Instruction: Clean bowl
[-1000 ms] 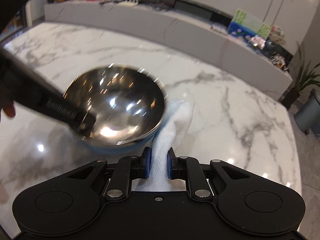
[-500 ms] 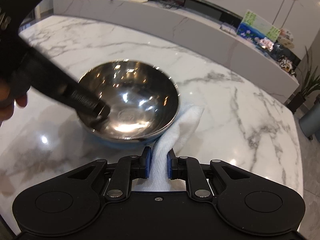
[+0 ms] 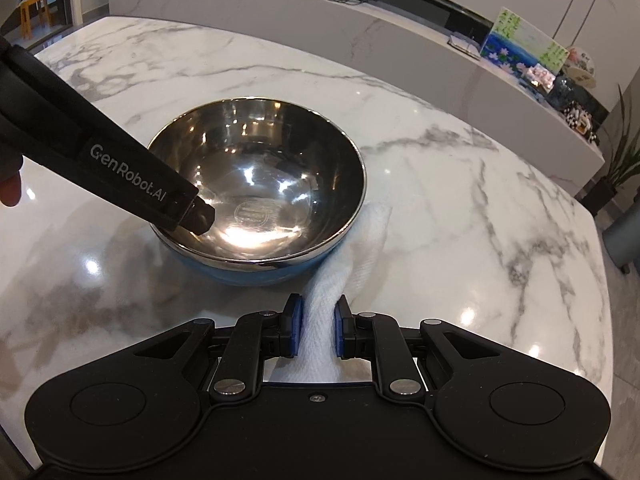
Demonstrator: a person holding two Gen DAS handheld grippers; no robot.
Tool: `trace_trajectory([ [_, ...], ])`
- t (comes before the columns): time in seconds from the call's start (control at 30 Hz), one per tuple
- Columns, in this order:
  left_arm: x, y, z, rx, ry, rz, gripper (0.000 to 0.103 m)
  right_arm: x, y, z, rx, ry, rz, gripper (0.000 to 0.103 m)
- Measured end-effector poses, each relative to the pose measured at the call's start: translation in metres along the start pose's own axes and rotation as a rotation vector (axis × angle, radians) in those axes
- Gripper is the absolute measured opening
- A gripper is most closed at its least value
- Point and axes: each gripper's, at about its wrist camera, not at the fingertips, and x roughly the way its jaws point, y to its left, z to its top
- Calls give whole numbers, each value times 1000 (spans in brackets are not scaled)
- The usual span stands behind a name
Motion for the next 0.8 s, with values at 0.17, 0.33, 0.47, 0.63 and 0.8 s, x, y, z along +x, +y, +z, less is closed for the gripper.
trace_trajectory([
  [0.17, 0, 0, 2, 10, -17, 11, 29, 0, 0, 0, 0, -1, -1, 14],
  [0.33, 1, 0, 5, 22, -36, 27, 23, -4, -4, 3, 15, -15, -15, 14],
  [0.47, 4, -3, 8, 53, -63, 50, 18, -12, -15, 4, 52, -70, -47, 14],
  [0.63, 7, -8, 7, 107, -100, 75, 16, -16, -27, 5, 80, -99, -43, 14],
  [0.8, 10, -10, 5, 127, -103, 84, 16, -9, -22, 2, 53, -73, -22, 14],
])
